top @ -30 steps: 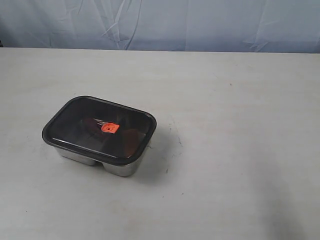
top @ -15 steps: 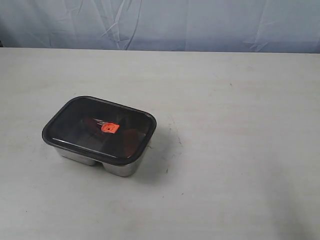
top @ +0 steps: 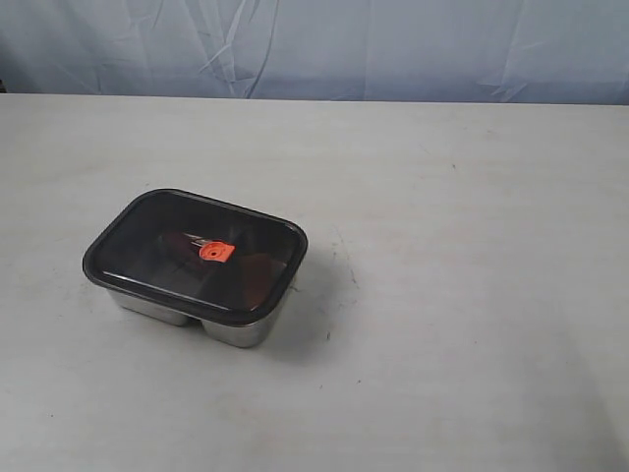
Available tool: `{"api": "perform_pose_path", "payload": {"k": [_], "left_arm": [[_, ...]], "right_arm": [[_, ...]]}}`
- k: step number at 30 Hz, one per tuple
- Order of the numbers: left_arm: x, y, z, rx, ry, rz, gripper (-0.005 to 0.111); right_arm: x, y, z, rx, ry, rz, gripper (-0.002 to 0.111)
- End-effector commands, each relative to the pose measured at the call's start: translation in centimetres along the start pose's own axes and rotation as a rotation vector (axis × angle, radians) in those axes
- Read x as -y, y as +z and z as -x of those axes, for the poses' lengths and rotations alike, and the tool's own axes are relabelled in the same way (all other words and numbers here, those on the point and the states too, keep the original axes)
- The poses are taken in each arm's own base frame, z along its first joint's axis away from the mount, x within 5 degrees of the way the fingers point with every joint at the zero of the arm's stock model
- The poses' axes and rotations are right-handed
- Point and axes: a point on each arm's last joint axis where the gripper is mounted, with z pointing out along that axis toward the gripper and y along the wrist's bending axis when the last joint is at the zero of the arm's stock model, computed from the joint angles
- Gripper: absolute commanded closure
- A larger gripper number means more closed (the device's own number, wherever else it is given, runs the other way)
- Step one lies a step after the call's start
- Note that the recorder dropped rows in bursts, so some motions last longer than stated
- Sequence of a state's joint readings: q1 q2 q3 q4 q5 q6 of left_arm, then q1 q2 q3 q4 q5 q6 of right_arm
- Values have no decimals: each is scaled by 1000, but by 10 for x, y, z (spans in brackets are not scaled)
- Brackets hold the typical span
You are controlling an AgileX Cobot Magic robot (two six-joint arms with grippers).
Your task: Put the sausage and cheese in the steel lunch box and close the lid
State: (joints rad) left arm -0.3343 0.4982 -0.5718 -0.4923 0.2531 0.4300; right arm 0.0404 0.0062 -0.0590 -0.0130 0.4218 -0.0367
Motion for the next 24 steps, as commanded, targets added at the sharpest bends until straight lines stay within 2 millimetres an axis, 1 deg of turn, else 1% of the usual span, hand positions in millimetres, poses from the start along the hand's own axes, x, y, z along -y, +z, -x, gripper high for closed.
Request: {"api": "perform_pose_path", "payload": {"k": [1,22,24], "left_arm": [[-1,0,0,13,-2,9,106],[-1,0,0,13,-2,9,106],[-2,-1,-2,25,4,20,106]], "right_arm": [[-1,6,-14,-7,2,2,109],[-1,6,-13,7,10,4,109],[-1,6,-13,7,10,4,109]]}}
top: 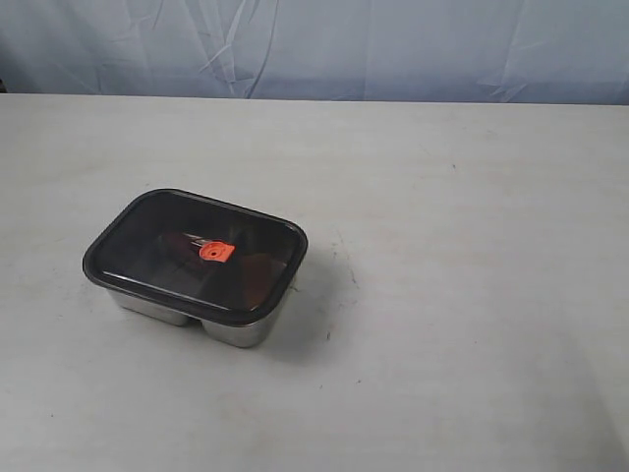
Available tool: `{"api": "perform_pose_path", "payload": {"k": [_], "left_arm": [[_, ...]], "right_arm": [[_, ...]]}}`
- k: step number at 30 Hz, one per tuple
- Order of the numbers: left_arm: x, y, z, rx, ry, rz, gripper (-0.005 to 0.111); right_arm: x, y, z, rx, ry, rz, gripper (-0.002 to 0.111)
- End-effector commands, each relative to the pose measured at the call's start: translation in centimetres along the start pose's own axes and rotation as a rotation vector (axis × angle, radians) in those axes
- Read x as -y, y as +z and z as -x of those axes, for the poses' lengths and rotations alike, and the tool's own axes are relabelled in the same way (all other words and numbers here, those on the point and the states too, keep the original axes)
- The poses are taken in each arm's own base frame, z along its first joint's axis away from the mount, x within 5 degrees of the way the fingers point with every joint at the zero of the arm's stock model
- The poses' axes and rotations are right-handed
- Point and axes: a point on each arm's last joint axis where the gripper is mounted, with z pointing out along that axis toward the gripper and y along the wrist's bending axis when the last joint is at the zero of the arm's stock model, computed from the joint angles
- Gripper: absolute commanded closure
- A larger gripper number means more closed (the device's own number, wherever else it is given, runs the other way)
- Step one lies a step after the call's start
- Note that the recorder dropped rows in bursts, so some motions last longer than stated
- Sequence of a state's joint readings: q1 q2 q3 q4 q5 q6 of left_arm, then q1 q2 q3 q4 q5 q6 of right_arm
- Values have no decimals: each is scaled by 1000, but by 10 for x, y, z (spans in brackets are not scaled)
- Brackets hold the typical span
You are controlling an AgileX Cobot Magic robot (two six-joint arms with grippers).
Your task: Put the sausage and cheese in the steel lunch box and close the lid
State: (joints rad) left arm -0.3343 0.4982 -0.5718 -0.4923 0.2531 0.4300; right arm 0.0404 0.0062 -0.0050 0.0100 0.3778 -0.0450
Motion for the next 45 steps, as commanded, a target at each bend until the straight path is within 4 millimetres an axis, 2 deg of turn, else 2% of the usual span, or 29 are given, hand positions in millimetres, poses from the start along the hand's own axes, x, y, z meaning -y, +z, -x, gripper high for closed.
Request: {"api": "perform_pose_path", "payload": {"k": [1,5,12,16,22,31,39,45], "left_arm": [[-2,-2,-4,29,14,25,106],[-7,-13,-20,11,185,80,106],[-16,-43,-70,-29,59,257,106],[-17,-53,-93,-19,-6,310,106],[-20,-50,-128,-57,-60,330,106],[-24,-43,-165,-153,-91,335,106],[-25,-43,-157,-48,-91,343,106],[-27,-43,-156,-53,1,360,106]], "right_arm": [[0,0,0,16,-3,-5,109],[0,0,0,16,-3,-5,109],[0,0,0,16,-3,-5,109],[0,0,0,16,-3,-5,109],[0,0,0,16,-3,-5,109],[0,0,0,16,-3,-5,109],[0,0,0,16,-3,-5,109],[0,0,0,16,-5,-6,109]]}}
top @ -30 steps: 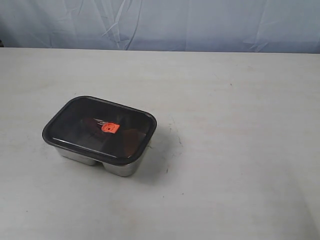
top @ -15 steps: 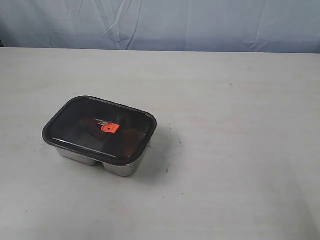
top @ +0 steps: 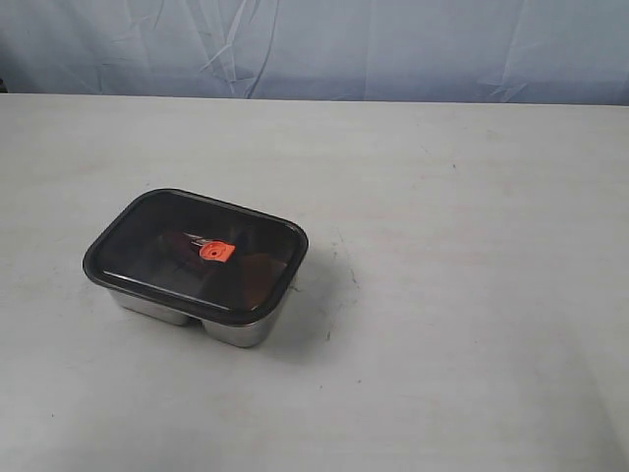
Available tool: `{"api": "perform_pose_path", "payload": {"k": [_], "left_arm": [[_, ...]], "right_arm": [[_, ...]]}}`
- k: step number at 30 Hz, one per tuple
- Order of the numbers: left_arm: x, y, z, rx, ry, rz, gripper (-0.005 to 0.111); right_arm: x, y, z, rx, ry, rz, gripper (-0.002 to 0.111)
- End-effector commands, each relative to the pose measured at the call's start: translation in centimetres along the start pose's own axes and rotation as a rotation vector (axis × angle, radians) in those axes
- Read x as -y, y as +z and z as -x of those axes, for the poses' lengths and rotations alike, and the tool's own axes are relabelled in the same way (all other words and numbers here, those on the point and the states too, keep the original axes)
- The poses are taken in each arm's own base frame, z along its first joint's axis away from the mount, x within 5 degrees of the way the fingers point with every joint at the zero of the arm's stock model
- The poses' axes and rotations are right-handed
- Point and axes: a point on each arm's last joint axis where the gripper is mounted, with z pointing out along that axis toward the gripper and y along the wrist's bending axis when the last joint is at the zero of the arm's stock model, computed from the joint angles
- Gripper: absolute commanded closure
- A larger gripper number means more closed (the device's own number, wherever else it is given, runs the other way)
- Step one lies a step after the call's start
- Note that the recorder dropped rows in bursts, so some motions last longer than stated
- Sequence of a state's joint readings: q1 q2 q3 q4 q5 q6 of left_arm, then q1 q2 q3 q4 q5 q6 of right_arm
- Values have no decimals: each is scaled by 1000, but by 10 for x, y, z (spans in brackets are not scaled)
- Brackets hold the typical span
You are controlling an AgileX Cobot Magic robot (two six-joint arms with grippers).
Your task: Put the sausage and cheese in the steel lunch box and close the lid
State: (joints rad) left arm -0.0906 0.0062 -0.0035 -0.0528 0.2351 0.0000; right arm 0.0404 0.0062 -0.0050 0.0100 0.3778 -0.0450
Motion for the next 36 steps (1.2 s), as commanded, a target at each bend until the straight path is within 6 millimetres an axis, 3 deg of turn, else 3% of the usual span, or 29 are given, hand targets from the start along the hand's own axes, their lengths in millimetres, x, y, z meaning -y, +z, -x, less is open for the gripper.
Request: {"api": "perform_pose_path", "payload": {"k": [1,36], "left_arm": [[-1,0,1,21,31,8,106],[-3,0,1,21,65,46,106]], "right_arm": [[0,0,0,16,-5,-6,109],[0,0,0,16,-1,-5,109]]}}
